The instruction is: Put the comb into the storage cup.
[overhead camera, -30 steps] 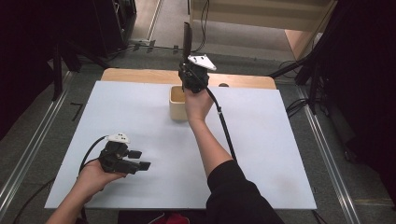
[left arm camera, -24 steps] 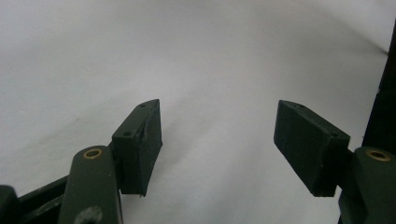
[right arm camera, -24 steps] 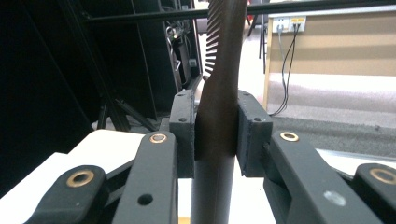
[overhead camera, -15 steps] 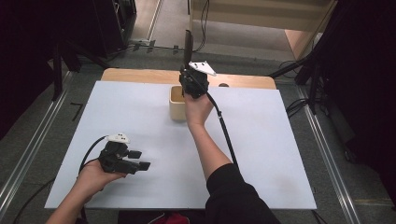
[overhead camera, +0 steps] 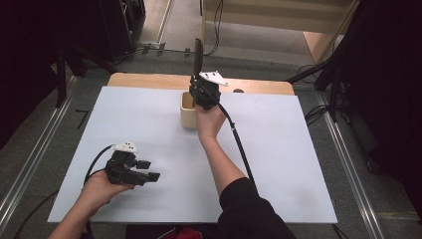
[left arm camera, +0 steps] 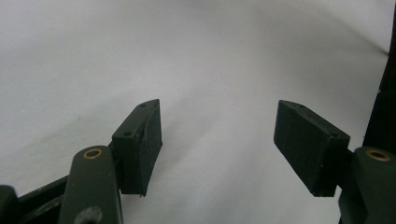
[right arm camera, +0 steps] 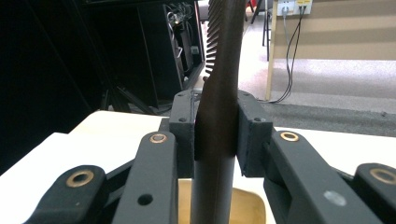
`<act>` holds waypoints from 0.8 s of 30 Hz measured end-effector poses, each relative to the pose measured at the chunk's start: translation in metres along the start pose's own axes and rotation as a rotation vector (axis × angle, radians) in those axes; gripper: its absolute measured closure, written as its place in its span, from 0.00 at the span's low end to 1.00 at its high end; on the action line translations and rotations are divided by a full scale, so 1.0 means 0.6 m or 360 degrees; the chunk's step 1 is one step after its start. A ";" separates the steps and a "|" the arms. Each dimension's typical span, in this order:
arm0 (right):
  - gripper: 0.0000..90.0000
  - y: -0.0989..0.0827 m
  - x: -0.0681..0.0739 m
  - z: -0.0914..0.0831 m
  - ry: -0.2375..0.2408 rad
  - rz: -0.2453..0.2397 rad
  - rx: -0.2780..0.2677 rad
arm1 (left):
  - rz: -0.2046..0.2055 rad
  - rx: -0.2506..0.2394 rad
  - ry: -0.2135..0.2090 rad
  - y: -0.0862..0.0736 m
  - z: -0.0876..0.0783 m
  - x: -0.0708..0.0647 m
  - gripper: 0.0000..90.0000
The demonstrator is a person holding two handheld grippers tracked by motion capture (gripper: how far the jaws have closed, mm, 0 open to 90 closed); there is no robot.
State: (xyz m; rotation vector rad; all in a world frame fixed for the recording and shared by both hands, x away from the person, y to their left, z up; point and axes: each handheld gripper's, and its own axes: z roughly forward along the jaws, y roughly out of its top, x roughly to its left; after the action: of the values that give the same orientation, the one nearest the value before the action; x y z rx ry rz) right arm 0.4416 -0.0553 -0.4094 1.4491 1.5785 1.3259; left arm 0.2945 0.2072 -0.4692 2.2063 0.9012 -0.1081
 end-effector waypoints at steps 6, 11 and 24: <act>0.77 -0.010 0.000 0.004 0.0000 0.0001 0.0028 | 0.0000 0.0005 -0.0002 0.000 0.000 0.000 0.37; 0.77 -0.016 0.000 0.003 0.0003 -0.0002 0.0029 | 0.0002 0.0007 0.0000 0.000 0.000 0.000 0.37; 0.77 -0.035 -0.003 0.004 -0.0004 0.0014 0.0072 | 0.0002 0.0008 0.0002 0.000 0.001 0.000 0.37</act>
State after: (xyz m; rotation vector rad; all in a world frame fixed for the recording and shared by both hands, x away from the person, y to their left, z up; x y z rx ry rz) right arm 0.4371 -0.0541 -0.4300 1.4858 1.6121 1.3006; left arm 0.2945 0.2070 -0.4696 2.2118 0.9013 -0.1083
